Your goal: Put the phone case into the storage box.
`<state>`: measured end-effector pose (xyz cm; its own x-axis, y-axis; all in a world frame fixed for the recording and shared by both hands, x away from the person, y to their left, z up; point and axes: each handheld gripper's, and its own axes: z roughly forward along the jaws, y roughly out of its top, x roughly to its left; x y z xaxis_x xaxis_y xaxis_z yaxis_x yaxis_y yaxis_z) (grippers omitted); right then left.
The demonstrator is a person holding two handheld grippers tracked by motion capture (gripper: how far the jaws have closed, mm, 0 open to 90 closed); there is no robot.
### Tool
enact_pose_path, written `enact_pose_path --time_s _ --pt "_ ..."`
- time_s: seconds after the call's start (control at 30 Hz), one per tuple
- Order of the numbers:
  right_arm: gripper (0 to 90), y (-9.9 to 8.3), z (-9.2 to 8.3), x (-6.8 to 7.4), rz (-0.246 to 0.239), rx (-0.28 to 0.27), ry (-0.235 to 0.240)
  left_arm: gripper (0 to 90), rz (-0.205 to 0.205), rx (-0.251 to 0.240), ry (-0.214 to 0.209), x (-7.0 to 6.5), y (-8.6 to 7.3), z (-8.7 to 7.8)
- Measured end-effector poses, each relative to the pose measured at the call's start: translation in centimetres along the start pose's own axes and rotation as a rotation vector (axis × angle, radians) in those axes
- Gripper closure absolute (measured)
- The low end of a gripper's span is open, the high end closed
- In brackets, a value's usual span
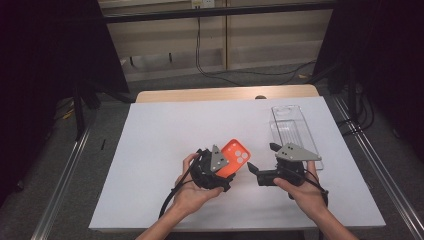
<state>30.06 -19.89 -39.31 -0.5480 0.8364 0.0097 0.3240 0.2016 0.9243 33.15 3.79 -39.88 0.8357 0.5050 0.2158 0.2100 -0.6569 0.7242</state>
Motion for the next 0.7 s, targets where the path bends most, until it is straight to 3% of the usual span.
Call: enact_pose_path --time_s 0.2,0.37,0.6,0.7 --pt "5.7 1.0 0.3 -0.2 0.01 0.017 0.002 15.9 0.012 -0.029 0.041 -0.1 0.0 -0.3" --pt "5.7 1.1 0.9 -0.4 0.046 0.103 0.031 15.9 0.049 -0.023 0.054 -0.5 0.0 -0.4" --pt "6.7 1.2 0.7 -0.6 0.092 0.113 0.032 15.9 0.085 -0.049 0.106 -0.9 -0.1 -0.4" --pt "5.8 1.3 1.0 -0.5 0.091 0.135 0.054 16.0 0.078 -0.065 0.132 -0.8 -0.1 -0.6"
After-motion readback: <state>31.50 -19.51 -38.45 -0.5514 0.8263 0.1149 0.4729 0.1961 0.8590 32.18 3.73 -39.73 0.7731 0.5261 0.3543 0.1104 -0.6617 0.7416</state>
